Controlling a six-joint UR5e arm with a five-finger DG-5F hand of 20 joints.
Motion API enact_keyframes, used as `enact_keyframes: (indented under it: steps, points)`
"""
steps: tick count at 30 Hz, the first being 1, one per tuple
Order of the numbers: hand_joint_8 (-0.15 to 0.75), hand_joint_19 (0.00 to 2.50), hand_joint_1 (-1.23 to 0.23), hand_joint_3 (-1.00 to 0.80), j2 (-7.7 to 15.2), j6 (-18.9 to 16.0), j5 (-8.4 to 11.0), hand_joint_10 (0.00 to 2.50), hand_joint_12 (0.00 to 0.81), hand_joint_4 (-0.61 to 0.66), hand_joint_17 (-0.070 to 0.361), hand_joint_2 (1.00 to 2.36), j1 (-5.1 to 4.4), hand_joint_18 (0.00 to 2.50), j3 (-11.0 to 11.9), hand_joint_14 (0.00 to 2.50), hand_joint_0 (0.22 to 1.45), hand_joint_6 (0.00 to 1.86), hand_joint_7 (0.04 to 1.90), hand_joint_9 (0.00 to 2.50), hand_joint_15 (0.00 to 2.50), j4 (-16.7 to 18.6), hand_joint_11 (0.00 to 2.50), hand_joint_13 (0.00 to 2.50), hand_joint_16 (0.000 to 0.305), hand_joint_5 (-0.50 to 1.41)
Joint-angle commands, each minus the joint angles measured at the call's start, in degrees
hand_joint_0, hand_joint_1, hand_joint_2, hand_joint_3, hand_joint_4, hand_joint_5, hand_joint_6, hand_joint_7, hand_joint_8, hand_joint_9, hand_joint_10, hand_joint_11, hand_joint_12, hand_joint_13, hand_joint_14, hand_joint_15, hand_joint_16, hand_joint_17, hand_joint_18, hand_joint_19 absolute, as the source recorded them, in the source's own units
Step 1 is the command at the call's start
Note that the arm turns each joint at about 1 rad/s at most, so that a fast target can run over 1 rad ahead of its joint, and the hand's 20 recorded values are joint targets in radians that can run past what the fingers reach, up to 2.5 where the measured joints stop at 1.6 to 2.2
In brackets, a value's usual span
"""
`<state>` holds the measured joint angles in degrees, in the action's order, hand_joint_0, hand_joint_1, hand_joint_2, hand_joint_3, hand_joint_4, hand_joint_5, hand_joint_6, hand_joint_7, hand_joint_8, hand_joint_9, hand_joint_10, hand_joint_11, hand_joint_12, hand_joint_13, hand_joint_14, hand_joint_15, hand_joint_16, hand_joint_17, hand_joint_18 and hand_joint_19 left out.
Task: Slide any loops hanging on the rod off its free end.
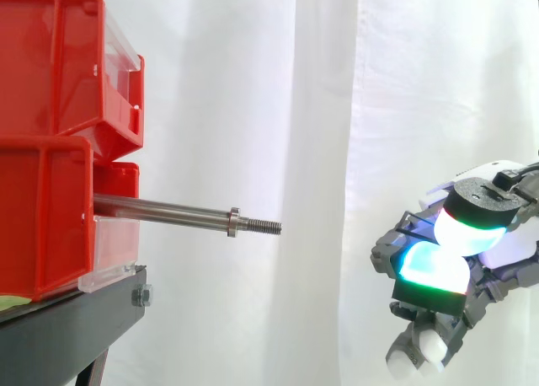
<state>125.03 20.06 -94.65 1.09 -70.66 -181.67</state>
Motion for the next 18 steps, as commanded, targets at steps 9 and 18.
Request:
enact_keyframes:
  steps: [9,18]
  points:
    - [0.235,0.11,-0.75,-0.36,-0.1,0.1,0.08,0.01,0.275,-0.01,0.096,1.01,-0.12,0.43,0.0,0.00,0.64,0.79,1.31,0.72,0.00,4.1,0.22,0.50,0.043,-0.21]
    - [0.236,0.10,-0.76,-0.37,0.0,0.1,0.08,0.01,0.274,0.00,0.095,1.01,-0.12,0.42,0.0,0.00,0.65,0.78,1.31,0.74,0.00,6.9,0.22,0.50,0.042,-0.21]
